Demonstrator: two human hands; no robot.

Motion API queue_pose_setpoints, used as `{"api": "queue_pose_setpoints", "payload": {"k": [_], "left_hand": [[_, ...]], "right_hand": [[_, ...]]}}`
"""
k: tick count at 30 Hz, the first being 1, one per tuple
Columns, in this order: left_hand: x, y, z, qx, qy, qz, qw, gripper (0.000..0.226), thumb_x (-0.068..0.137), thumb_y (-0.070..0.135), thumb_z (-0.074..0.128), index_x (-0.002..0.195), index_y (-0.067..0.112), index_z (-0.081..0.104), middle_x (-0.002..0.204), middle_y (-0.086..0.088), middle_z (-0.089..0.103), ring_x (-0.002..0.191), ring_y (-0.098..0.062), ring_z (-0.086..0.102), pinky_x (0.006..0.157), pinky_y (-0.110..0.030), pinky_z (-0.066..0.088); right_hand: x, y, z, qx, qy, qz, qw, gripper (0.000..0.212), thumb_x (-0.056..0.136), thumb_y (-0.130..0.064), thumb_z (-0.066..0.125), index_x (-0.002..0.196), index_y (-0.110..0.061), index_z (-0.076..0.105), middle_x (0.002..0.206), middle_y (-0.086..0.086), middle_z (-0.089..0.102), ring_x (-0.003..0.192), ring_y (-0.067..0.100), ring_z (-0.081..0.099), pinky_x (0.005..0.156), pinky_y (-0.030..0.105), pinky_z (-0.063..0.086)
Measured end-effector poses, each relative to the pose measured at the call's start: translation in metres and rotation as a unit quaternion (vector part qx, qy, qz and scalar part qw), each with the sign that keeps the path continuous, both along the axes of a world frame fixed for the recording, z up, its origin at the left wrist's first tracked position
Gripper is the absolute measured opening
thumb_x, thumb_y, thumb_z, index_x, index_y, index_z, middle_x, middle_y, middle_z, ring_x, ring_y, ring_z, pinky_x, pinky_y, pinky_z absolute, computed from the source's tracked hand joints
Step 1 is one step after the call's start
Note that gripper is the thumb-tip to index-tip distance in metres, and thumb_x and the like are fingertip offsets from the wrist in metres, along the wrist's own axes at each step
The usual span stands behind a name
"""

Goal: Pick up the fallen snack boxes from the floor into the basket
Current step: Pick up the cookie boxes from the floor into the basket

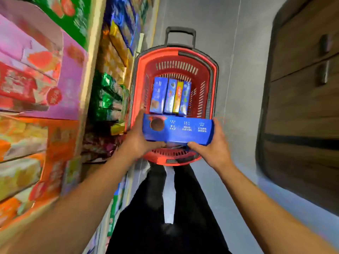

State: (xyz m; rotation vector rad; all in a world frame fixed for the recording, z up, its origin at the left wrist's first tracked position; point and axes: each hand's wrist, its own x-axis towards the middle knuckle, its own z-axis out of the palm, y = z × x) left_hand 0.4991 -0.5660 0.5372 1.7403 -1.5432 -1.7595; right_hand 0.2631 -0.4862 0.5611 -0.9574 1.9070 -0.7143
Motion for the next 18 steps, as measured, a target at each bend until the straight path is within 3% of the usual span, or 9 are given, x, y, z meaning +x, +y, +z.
{"api": "queue_pose_setpoints", "payload": {"k": [2, 4, 6, 8, 9, 12, 16, 18], "left_hand": [[-0.001, -0.004, -0.029, 0.015, -0.016, 0.000, 1.000, 0.127, 0.045, 0.039, 0.088, 0.147, 0.027, 0.013, 0.133, 0.020, 0.053, 0.115, 0.007, 0.054, 0.100, -0.028, 0.048], [-0.003, -0.010, -0.066, 0.008, -0.054, -0.005, 0.998, 0.128, 0.050, 0.029, 0.093, 0.151, 0.016, 0.017, 0.141, 0.012, 0.043, 0.122, 0.007, 0.046, 0.107, -0.027, 0.040], [-0.001, -0.013, -0.111, -0.002, -0.067, 0.009, 0.998, 0.119, 0.055, 0.003, 0.090, 0.149, 0.002, 0.017, 0.138, 0.006, 0.041, 0.112, 0.023, 0.039, 0.100, -0.005, 0.033], [-0.004, -0.017, -0.152, -0.016, -0.093, 0.005, 0.996, 0.117, 0.056, -0.003, 0.088, 0.147, -0.004, 0.015, 0.140, -0.002, 0.039, 0.108, 0.034, 0.032, 0.092, 0.004, 0.024], [-0.005, -0.021, -0.181, -0.016, -0.115, 0.006, 0.993, 0.120, 0.055, 0.002, 0.089, 0.149, 0.000, 0.014, 0.143, -0.002, 0.036, 0.114, 0.028, 0.033, 0.095, 0.000, 0.023], [-0.010, -0.030, -0.261, -0.004, -0.171, 0.022, 0.985, 0.125, 0.054, 0.016, 0.092, 0.152, 0.016, 0.015, 0.140, 0.007, 0.040, 0.123, -0.004, 0.042, 0.094, -0.010, 0.028], [-0.017, -0.032, -0.340, -0.019, -0.186, 0.060, 0.981, 0.122, 0.054, 0.020, 0.090, 0.152, 0.021, 0.017, 0.143, 0.001, 0.048, 0.127, -0.009, 0.048, 0.100, -0.016, 0.034], [-0.019, -0.037, -0.365, -0.027, -0.174, 0.073, 0.982, 0.121, 0.054, 0.023, 0.088, 0.152, 0.023, 0.017, 0.144, 0.004, 0.047, 0.128, -0.007, 0.046, 0.106, -0.023, 0.036]], "right_hand": [[0.003, -0.004, -0.042, 0.027, -0.028, 0.003, 0.999, 0.091, 0.057, -0.030, 0.087, 0.132, -0.047, 0.039, 0.127, -0.014, 0.057, 0.114, 0.001, 0.059, 0.098, 0.033, 0.050], [0.005, -0.011, -0.090, 0.053, -0.024, -0.001, 0.998, 0.103, 0.055, -0.036, 0.089, 0.142, -0.032, 0.034, 0.136, -0.012, 0.051, 0.124, 0.007, 0.053, 0.107, 0.029, 0.043], [0.005, -0.019, -0.135, 0.071, -0.018, 0.003, 0.997, 0.105, 0.057, -0.032, 0.090, 0.144, -0.021, 0.031, 0.137, -0.012, 0.047, 0.127, 0.009, 0.048, 0.106, 0.015, 0.036], [0.004, -0.027, -0.176, 0.074, -0.004, 0.016, 0.997, 0.108, 0.059, -0.034, 0.089, 0.147, -0.011, 0.030, 0.142, 0.001, 0.046, 0.131, 0.015, 0.045, 0.109, 0.024, 0.036], [0.004, -0.032, -0.205, 0.075, 0.001, 0.021, 0.997, 0.110, 0.061, -0.034, 0.089, 0.149, -0.009, 0.028, 0.145, 0.006, 0.044, 0.134, 0.017, 0.044, 0.112, 0.030, 0.036], [0.008, -0.047, -0.284, 0.086, 0.003, 0.026, 0.996, 0.114, 0.065, -0.023, 0.090, 0.153, -0.006, 0.020, 0.153, 0.008, 0.036, 0.140, 0.016, 0.037, 0.115, 0.032, 0.030], [0.010, -0.055, -0.367, 0.087, 0.023, 0.022, 0.996, 0.115, 0.063, -0.026, 0.089, 0.151, 0.000, 0.021, 0.154, 0.013, 0.032, 0.143, 0.019, 0.031, 0.119, 0.026, 0.023], [0.009, -0.057, -0.398, 0.087, 0.029, 0.019, 0.996, 0.115, 0.065, -0.027, 0.089, 0.153, -0.002, 0.019, 0.157, 0.011, 0.028, 0.145, 0.017, 0.028, 0.115, 0.012, 0.016]]}}
